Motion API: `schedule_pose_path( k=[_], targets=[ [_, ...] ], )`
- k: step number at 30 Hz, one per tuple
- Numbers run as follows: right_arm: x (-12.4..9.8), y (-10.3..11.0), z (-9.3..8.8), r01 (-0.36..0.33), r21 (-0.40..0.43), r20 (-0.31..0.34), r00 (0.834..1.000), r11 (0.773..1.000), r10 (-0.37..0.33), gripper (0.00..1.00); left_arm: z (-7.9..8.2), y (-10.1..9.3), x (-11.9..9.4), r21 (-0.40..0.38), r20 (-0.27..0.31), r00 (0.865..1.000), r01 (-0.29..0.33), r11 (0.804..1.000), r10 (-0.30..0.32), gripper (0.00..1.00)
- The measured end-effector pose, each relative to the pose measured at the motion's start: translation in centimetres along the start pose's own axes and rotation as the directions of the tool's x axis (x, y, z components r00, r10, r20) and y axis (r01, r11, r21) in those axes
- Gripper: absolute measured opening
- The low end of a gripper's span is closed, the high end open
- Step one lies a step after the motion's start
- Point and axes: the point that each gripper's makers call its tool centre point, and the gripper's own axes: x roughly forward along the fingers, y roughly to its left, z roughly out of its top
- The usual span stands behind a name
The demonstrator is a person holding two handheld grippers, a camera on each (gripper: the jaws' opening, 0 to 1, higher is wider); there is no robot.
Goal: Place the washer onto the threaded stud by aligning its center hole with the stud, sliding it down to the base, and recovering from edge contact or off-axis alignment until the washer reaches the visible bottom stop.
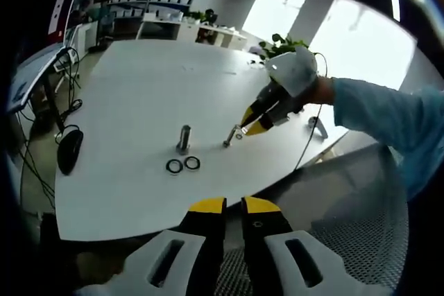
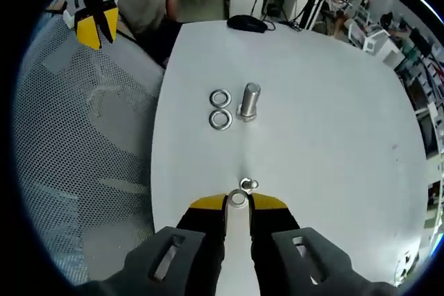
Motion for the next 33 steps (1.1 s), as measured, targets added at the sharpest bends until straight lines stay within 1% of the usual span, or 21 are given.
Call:
schedule_pose_path(
  k=[4,8,15,21,33],
  targets=[
    [0.1,-0.2,0.3,0.028,-0.031,0.006,1.000,0.999,-0.028,0.13,0.0,0.0,0.0,0.000,0.001,1.000,0.000,1.000,0.000,0.06],
    [0.2,-0.5,0.7,0.050,-0.041,0.028,0.998,0.998,-0.049,0.13,0.0,0.0,0.0,0.000,0.001,1.000,0.000,1.000,0.000,0.06],
    [0.4,-1.2,1.1,0.090,-0.061,0.048,0.995,0.994,-0.087,0.13,0.0,0.0,0.0,0.000,0.003,1.000,0.001,1.000,-0.001,0.06],
    [0.7,-1.1,1.1,0.088,-0.067,0.044,0.995,0.994,-0.085,0.13,0.1,0.0,0.0,-0.001,0.006,1.000,0.002,1.000,-0.002,0.06],
    [1.3,-1.4,0.6,0.076,-0.052,0.028,0.997,0.996,-0.075,0.13,0.1,0.0,0.0,-0.003,0.007,1.000,0.003,1.000,-0.003,0.06]
  ],
)
